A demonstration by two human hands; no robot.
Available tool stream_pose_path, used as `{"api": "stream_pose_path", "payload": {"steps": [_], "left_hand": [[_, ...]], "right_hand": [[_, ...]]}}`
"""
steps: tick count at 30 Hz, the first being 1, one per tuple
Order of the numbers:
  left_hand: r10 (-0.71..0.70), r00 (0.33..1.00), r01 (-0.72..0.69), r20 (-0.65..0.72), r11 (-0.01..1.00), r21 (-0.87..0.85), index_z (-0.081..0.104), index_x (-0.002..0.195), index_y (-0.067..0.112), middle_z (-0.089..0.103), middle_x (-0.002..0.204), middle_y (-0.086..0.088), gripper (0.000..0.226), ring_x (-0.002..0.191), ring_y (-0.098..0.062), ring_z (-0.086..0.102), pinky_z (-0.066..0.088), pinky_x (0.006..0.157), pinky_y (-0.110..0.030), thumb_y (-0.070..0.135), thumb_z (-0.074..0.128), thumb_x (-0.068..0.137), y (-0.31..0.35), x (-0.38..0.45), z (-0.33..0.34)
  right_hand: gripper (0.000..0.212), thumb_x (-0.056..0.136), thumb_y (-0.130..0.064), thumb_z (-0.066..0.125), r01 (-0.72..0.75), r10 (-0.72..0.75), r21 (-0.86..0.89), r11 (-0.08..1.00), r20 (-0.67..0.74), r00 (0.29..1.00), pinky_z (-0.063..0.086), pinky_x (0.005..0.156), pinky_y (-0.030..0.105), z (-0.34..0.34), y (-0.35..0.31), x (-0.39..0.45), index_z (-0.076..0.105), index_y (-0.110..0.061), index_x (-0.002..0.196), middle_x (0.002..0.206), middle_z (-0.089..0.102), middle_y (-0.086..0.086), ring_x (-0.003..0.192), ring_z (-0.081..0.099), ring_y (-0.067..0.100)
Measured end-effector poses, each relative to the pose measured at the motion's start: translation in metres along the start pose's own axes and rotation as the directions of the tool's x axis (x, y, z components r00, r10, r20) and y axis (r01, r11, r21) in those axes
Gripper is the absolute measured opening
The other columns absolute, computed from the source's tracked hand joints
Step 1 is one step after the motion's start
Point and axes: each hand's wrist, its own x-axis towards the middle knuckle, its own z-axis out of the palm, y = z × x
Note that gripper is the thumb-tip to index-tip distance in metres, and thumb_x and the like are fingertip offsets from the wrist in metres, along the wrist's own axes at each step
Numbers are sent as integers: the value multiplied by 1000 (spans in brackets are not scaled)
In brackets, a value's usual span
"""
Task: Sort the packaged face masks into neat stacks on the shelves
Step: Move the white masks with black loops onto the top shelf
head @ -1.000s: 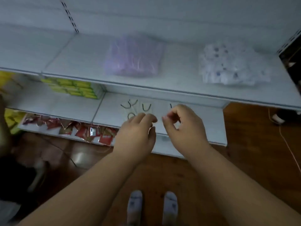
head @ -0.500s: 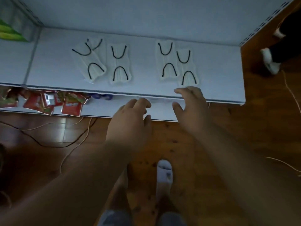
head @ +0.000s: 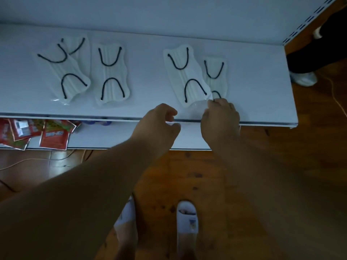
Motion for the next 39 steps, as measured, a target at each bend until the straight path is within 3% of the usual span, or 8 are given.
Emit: {"api": "stream_pose_path", "payload": {"steps": [3, 6, 12, 18, 22, 24, 28, 39], "left_hand": [[-154, 984, 174, 85, 927, -331, 61, 120, 17, 67, 117, -3, 26, 104, -22, 67, 56, 92, -39, 30, 60, 97, 18, 20, 5], [-347, 916, 390, 202, 650, -651, 61, 96, 11, 68, 109, -10, 24, 101, -26, 69, 55, 95, -40, 35, 63, 95, 34, 30, 6], [-455, 861, 456, 229, 486, -746, 57, 93, 12, 69, 105, -14, 34, 94, -26, 71, 59, 89, -42, 43, 70, 90, 36, 46, -1], [-208, 883, 468, 422, 311, -827, 57, 126, 8, 70, 116, -18, 61, 96, -33, 73, 59, 87, -43, 56, 63, 89, 25, 39, -9], [-360, 898, 398, 252, 424, -814, 59, 122, 0, 60, 128, -25, 26, 90, -31, 68, 61, 62, -38, 9, 58, 98, 6, 33, -21], [-408, 888, 387, 213, 413, -824, 61, 113, 1, 62, 120, -23, 20, 96, -36, 66, 61, 72, -47, 3, 64, 93, -6, 29, -30], [-404, 899, 370, 170, 492, -788, 61, 122, 9, 66, 114, -18, 34, 101, -36, 67, 59, 83, -52, 14, 71, 90, -28, 18, -46], [-405, 895, 137, -186, 647, -750, 67, 98, 11, 73, 94, -11, 11, 77, -23, 75, 63, 75, -38, 22, 65, 95, -81, 1, -110]], "right_hand": [[35, 103, -16, 41, -57, 105, 334, 941, -128, 986, 39, 103, 21, -10, -2, -11, 58, -6, 132, 129, 57, 10, 120, 53, 20], [34, 105, -19, 41, -18, 92, 500, 866, -125, 988, 27, 89, -6, -20, -14, -29, 58, -11, 133, 128, 57, 1, 110, 47, 0], [34, 104, -24, 43, 57, -18, 576, 816, -72, 997, 27, 90, -6, -17, -32, -49, 59, -17, 133, 130, 56, -4, 109, 43, -8], [27, 103, -29, 42, 182, -233, 598, 781, 7, 972, 38, 87, 4, -15, -45, -48, 54, -20, 126, 119, 61, -7, 107, 54, 2], [23, 101, -17, 47, 181, -157, 596, 782, -93, 983, 43, 89, 17, -19, -60, -44, 55, -16, 123, 120, 59, -2, 107, 52, 6], [30, 98, -24, 56, 57, -19, 613, 788, -68, 997, 45, 91, 22, -22, -71, -33, 52, -18, 128, 123, 57, -4, 109, 53, 7], [21, 89, -35, 71, -272, 58, 684, 676, 318, 946, 43, 65, 28, -14, -92, -11, 60, -18, 97, 76, 56, -8, 67, 52, 10], [16, 98, -26, 51, -248, 152, 653, 716, 202, 968, 49, 61, 32, 14, -156, -21, 56, -20, 85, 77, 56, -2, 73, 59, 20]]}}
